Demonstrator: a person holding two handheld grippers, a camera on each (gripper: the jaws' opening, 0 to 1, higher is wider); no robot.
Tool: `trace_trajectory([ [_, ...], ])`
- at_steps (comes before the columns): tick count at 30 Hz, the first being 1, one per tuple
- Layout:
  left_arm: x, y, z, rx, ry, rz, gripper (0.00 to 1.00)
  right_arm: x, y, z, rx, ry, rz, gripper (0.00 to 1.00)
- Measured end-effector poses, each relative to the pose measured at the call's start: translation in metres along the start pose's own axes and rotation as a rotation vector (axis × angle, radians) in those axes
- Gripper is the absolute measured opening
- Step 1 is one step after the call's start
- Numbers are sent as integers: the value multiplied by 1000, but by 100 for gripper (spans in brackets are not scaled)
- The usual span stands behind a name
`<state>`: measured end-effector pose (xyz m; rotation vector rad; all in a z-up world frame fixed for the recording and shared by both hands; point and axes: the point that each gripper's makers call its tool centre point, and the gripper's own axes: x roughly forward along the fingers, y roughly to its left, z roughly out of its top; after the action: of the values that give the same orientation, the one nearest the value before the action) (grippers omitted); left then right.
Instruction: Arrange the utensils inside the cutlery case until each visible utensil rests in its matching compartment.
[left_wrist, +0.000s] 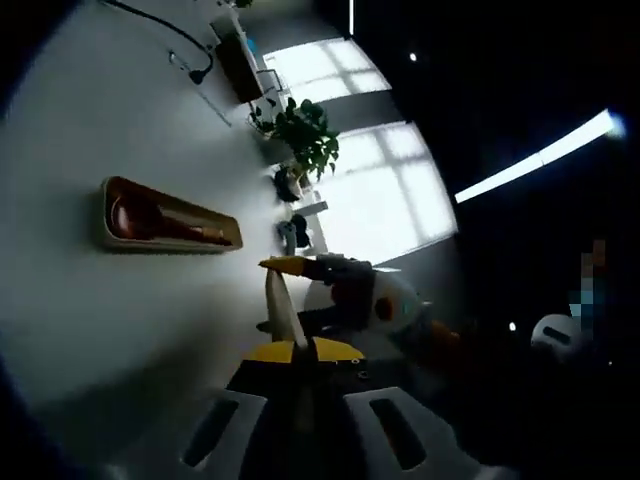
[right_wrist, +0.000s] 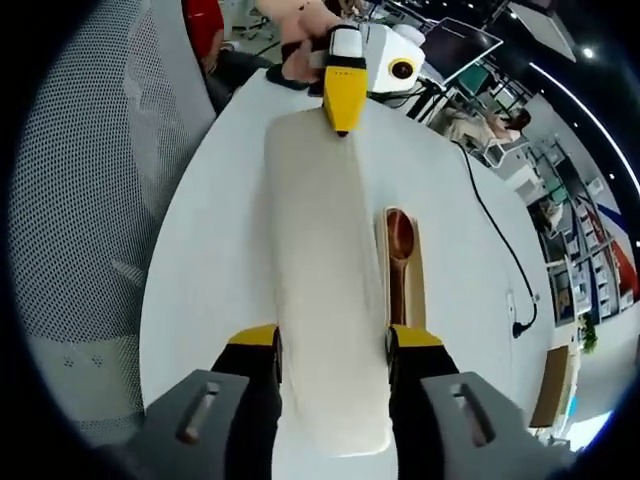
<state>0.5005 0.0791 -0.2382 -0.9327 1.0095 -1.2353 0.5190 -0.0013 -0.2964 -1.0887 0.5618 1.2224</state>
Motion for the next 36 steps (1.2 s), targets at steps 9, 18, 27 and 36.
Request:
trace_trajectory([
  [9,3,7,24,27,-89,8,5,2,-10,-5,38,19,3,38],
  [18,4,18,52,13,-181,41,5,8,-35,-13,75,40,-5,38],
  [27,-1,36,83,-2,-239,86,5,29,-64,-18,103,66,8,39],
  [36,-6,60,118,-50,-286,113,5,46,-90,-24,147,98,63,38],
])
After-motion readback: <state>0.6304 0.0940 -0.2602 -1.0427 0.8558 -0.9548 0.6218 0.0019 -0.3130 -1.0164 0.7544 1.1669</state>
